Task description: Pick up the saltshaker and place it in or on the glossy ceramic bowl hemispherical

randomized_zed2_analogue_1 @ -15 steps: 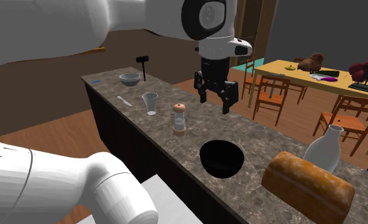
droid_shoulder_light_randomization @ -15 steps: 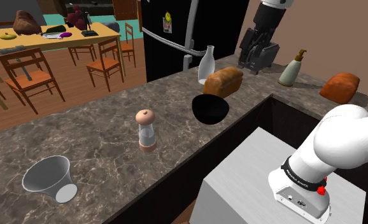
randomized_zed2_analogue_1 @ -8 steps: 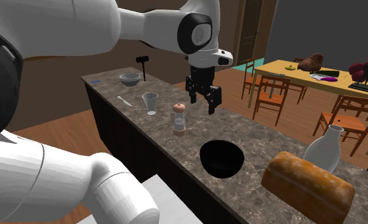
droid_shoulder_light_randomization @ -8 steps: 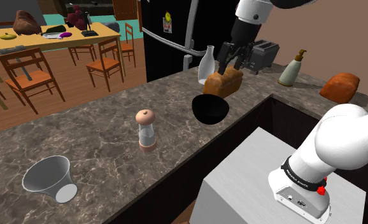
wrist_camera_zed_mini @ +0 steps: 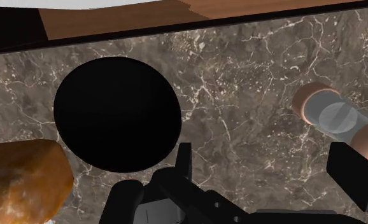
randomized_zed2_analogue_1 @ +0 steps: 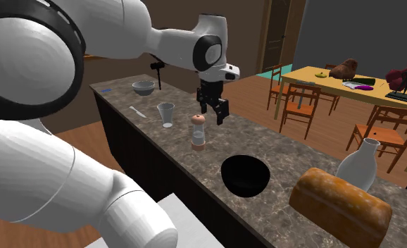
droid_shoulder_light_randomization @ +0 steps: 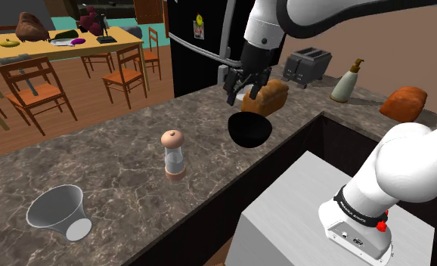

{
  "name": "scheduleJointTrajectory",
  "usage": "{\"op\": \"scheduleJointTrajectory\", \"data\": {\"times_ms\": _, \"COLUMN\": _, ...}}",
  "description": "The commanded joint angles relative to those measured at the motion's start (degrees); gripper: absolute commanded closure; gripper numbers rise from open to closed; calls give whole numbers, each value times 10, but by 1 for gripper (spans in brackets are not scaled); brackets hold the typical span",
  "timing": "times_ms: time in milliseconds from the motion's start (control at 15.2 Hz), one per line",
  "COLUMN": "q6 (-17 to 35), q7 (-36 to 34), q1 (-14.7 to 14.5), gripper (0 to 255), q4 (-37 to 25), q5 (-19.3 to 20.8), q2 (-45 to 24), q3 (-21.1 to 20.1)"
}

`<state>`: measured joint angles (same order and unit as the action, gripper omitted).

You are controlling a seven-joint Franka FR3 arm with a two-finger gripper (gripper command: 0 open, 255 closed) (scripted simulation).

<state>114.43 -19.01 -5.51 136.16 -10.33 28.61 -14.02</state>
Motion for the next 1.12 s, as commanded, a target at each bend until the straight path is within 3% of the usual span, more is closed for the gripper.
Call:
{"op": "scheduleJointTrajectory", "data": {"times_ms": 0, "q6": 25, "q7": -24, "q1": -5, "gripper": 0, "q4": -10, "q5": -7, "q2": -32, "q3": -19}}
{"op": "scheduleJointTrajectory", "data": {"times_ms": 462, "q6": 101, "q7": -109, "q1": -15, "gripper": 0, "q4": -69, "q5": -3, "q2": -154, "q3": -82}}
{"op": "scheduleJointTrajectory", "data": {"times_ms": 924, "q6": 157, "q7": -209, "q1": -32, "gripper": 0, "q4": -161, "q5": 50, "q2": -294, "q3": -129}}
{"op": "scheduleJointTrajectory", "data": {"times_ms": 1056, "q6": 171, "q7": -213, "q1": -33, "gripper": 0, "q4": -156, "q5": 55, "q2": -304, "q3": -129}}
